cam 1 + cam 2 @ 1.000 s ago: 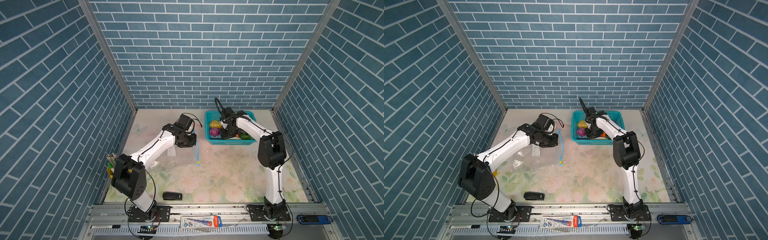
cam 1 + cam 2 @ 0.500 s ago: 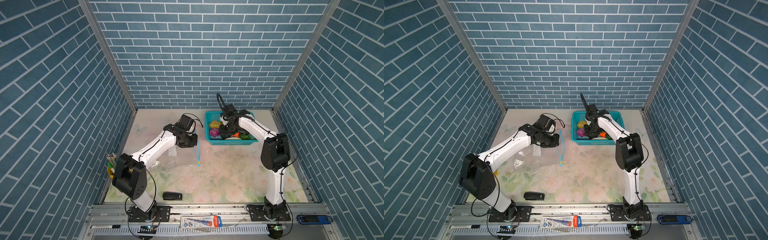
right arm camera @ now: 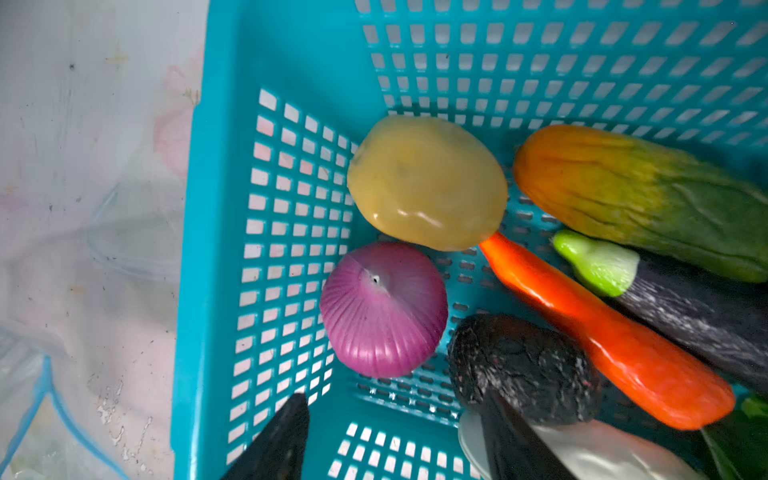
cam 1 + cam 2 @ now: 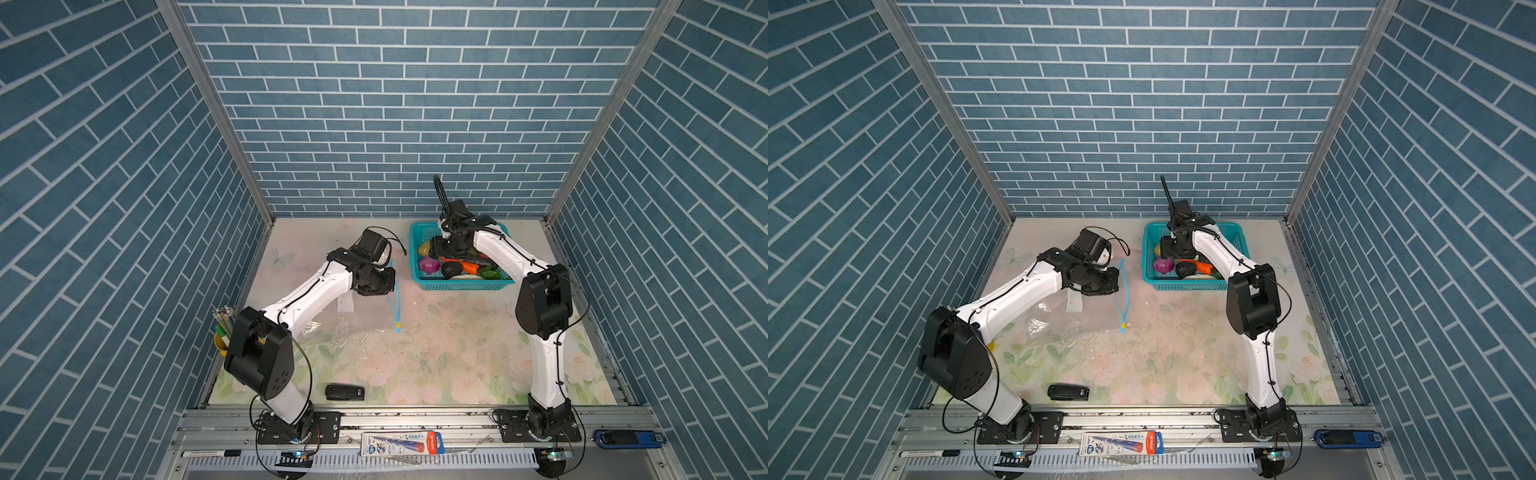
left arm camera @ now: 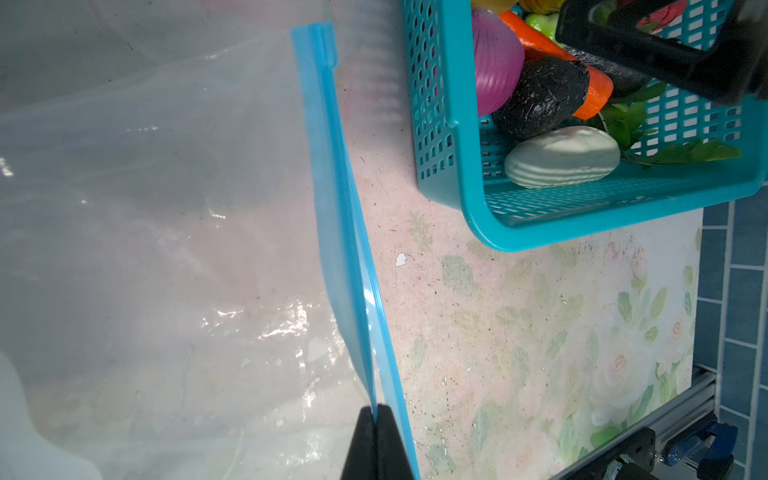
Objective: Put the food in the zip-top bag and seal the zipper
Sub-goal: 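Lower the open right gripper into the teal basket toward the purple onion, then close the right gripper on the purple onion while the left holds the zipper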
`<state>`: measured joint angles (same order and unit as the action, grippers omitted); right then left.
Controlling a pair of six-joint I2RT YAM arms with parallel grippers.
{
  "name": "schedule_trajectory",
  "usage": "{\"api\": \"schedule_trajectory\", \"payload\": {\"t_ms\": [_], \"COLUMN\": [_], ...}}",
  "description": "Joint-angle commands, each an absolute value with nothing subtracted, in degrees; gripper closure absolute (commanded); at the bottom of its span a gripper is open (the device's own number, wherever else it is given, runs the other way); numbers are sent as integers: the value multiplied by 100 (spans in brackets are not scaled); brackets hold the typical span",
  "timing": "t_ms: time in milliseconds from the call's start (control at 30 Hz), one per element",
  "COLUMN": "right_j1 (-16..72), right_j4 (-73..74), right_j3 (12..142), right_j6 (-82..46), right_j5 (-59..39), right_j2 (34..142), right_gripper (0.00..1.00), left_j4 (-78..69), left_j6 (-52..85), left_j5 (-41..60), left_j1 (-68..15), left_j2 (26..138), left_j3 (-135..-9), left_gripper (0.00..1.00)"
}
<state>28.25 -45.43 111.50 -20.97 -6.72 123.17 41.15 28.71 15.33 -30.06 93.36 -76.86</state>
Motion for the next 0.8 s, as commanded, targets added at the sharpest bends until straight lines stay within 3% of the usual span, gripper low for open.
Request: {"api": "schedule_trajectory", "payload": {"t_ms": [0, 267, 333, 767], "right_j1": [2915, 3023, 3041, 3085], "right_j4": [-4698, -4902, -4947, -5054], "right_j3": [11505, 11946, 12030, 12311], "right_j6": [-2010, -1823, -1781, -1628], "right_j5": [-729, -589, -540, -383], "right_j2": [12524, 13040, 13152, 13630], "right_gripper": [34, 31, 25, 15], "left_j4": [4122, 4149, 4149, 4133], "left_j6": [2825, 2831, 2822, 2839], "left_j5": [1557, 1545, 1545, 1551], "left_j1": [-3055, -3052, -3050, -3050], "left_j2": [9365, 9345, 9332, 9360], "left_j3": [-7801, -7792, -7787, -7778], "left_gripper": [100, 100, 100, 100]}}
